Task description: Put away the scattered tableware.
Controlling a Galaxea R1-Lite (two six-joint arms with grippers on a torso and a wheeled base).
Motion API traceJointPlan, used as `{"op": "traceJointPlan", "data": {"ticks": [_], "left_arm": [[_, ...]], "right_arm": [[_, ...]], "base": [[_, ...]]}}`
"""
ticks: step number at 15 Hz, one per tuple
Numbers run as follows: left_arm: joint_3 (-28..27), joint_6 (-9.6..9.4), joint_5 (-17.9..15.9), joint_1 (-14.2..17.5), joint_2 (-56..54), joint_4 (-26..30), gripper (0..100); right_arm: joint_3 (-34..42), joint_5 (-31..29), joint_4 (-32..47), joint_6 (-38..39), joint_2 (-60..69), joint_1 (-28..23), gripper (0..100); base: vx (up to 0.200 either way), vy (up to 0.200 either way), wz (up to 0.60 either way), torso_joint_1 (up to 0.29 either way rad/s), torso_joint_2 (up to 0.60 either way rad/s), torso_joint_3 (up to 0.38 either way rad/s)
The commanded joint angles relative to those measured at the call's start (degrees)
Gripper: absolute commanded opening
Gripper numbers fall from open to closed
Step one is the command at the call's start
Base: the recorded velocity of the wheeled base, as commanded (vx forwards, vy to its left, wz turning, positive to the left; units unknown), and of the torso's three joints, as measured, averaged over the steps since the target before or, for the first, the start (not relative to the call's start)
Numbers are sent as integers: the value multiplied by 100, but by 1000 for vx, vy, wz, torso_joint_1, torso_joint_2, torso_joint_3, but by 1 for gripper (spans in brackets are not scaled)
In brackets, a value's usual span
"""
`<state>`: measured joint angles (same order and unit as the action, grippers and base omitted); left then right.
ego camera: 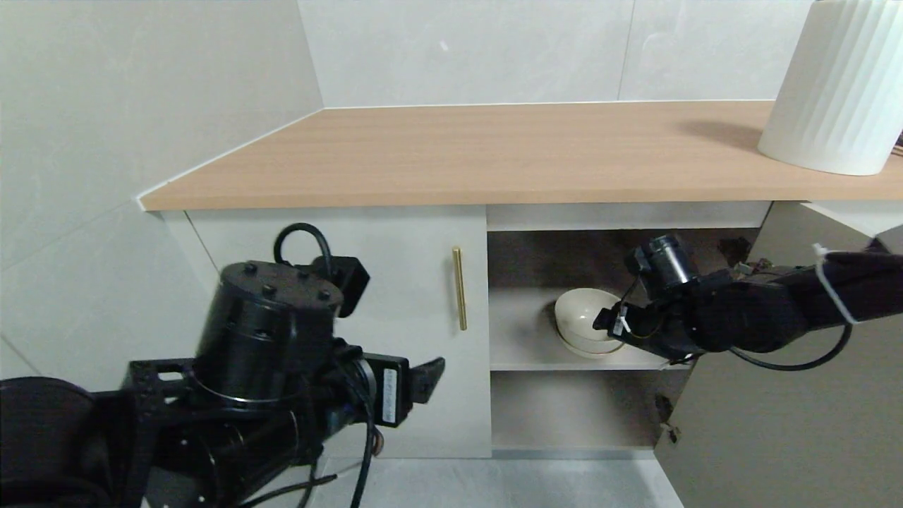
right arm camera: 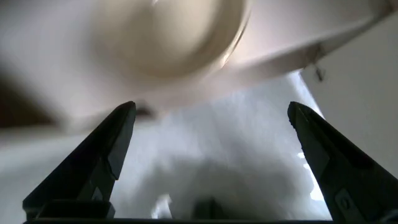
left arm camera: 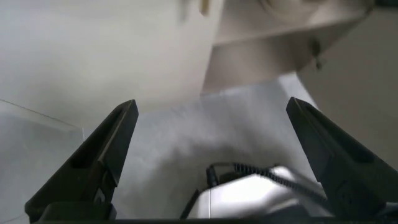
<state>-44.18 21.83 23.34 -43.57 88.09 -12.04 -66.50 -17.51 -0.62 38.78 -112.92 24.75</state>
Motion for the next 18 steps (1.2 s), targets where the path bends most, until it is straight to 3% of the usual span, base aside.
{"op": "traceJointPlan", "data": {"ticks": [1,3,4,7,9,15,18], "left_arm": [[50,-4,3,639,-644,27,100],[252,-21,-190,1166,-1075,35,100],[436,-30,-454,1439,-1127,35,100],[691,-39,-893,1834,-1171,27,100],[718,-39,-937,1826,-1198,27,100],[753,-39,-937,1808,-1154,9,100],[753,-39,-937,1755,-1171,0,100]], "right_arm": [[779,336,502,-274,1853,426,100],[1315,432,950,-485,2855,707,100],[1552,441,994,-775,3241,716,100],[1763,476,1433,-846,3927,795,100],[1798,511,1741,-872,4138,839,100],[1878,485,1715,-1153,4120,848,100],[1886,494,1715,-1136,4068,848,100]], "base": [[0,0,0,0,0,0],[0,0,0,0,0,0],[0,0,0,0,0,0],[0,0,0,0,0,0],[0,0,0,0,0,0],[0,0,0,0,0,0],[-200,0,0,12,2,2]]}}
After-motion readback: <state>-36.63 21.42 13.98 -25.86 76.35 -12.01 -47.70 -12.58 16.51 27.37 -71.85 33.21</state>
